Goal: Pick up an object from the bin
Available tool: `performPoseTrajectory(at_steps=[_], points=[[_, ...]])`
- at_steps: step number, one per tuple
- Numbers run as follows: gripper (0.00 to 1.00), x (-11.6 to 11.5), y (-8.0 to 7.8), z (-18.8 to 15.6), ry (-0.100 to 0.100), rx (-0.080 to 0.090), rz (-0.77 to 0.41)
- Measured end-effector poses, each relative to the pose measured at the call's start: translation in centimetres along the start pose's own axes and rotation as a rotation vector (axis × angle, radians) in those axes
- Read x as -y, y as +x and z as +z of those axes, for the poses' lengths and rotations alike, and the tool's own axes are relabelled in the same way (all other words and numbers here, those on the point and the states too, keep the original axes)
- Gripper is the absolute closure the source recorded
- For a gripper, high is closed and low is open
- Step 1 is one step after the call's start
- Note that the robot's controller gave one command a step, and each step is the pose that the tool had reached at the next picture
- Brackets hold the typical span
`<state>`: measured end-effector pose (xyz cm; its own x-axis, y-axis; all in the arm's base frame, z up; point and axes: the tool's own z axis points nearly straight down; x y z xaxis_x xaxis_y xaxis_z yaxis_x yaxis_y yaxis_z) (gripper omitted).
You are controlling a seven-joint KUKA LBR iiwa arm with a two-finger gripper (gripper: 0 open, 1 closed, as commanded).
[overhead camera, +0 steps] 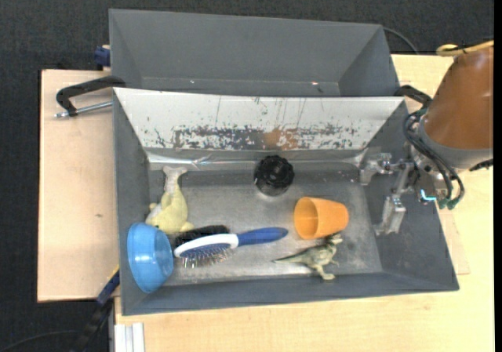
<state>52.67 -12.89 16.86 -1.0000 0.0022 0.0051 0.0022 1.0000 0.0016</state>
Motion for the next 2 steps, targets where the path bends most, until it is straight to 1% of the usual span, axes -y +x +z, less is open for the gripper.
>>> performPoseTrajectory(at_steps=[1, 2], points=[[0.00, -6.4, -0.7, 10.0, 0.000, -0.003, -0.021], [0.00, -7.7, -1.5, 6.6, 0.000, 0.014, 0.030]])
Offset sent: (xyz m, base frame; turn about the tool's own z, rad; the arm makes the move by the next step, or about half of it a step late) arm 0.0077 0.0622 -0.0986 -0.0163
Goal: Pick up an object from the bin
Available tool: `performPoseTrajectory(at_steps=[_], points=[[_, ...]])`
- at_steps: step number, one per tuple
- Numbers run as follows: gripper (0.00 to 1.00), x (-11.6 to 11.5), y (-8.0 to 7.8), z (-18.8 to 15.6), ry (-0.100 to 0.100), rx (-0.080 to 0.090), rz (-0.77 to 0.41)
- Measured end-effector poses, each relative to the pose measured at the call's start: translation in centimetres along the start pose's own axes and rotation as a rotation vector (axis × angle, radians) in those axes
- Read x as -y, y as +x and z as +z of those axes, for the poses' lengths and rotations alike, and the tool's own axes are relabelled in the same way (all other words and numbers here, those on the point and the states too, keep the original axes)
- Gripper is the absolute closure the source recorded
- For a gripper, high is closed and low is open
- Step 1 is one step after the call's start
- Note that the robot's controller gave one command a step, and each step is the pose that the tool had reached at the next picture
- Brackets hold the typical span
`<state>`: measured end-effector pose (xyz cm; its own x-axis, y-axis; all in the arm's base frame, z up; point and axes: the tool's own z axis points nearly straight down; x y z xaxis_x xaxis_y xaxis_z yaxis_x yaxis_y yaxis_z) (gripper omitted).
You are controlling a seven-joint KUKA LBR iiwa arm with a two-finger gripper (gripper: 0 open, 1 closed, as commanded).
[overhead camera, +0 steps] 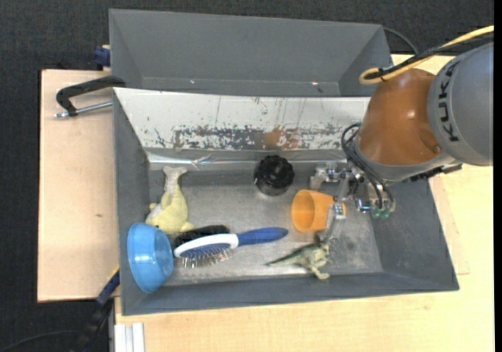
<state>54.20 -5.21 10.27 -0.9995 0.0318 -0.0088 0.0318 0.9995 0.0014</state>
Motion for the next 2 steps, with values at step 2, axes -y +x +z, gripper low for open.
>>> performPoseTrajectory(at_steps=[2], points=[[0.00, -0.2, -0.9, 3.3, 0.001, -0.008, 0.239]])
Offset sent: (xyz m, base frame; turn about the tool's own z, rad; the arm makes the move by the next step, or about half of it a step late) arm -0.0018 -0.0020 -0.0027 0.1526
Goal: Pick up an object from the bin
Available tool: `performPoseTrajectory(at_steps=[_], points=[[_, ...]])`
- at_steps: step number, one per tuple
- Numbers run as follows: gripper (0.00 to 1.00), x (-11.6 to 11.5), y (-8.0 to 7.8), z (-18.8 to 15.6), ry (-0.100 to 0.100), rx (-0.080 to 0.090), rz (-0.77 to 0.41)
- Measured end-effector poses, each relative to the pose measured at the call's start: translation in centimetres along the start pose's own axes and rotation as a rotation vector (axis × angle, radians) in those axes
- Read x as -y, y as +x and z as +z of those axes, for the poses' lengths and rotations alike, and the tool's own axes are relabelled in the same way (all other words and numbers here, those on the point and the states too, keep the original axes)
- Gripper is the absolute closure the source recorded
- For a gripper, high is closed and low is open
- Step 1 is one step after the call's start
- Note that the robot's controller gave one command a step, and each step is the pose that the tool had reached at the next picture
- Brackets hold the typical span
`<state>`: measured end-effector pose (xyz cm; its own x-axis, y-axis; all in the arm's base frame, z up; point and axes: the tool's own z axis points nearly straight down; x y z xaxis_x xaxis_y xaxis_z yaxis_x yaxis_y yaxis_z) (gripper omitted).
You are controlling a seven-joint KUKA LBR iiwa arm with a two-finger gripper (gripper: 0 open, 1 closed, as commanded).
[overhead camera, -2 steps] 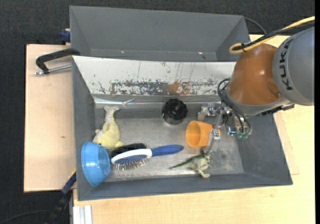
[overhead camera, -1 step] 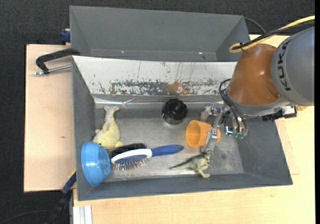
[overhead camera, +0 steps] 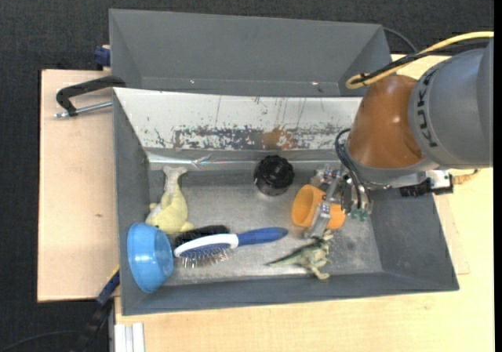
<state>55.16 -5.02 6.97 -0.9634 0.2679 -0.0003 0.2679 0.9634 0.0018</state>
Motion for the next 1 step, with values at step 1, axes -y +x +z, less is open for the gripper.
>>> performPoseTrajectory(at_steps=[1], points=[[0.00, -0.07, -0.08, -0.09, 0.000, 0.002, -0.001]])
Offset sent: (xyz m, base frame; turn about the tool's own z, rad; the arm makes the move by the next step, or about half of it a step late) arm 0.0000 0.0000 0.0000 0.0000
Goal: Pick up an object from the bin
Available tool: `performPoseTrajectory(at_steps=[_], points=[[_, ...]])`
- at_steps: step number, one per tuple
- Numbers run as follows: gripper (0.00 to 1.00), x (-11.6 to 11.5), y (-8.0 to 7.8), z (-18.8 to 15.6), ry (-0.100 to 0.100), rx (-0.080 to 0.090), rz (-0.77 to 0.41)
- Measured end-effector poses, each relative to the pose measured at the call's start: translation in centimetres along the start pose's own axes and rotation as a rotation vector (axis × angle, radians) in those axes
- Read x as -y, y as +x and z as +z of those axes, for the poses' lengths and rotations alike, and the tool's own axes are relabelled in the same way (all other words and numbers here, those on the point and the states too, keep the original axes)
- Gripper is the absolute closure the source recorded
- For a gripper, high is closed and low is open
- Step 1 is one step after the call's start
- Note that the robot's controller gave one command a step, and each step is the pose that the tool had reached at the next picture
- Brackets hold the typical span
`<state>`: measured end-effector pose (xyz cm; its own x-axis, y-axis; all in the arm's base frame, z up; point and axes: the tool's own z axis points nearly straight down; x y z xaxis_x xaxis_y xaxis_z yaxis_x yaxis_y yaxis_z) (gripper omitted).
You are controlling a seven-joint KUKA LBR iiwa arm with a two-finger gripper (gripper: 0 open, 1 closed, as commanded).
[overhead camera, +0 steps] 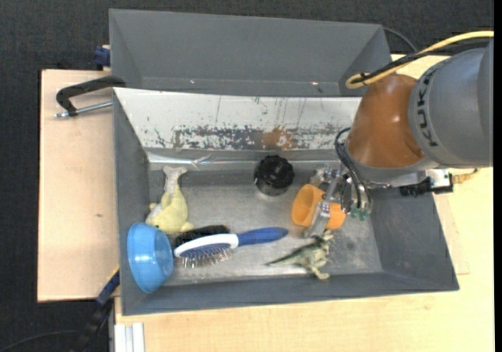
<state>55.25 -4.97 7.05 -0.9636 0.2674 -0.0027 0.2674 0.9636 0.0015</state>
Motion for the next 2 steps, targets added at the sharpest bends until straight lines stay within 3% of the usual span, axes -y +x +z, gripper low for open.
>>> performPoseTrajectory(at_steps=[1, 2], points=[[1.00, 0.0, 0.0, 0.0, 0.000, -0.001, -0.001], [1.00, -0.1, -0.2, -7.6, -0.002, 0.009, -0.002]])
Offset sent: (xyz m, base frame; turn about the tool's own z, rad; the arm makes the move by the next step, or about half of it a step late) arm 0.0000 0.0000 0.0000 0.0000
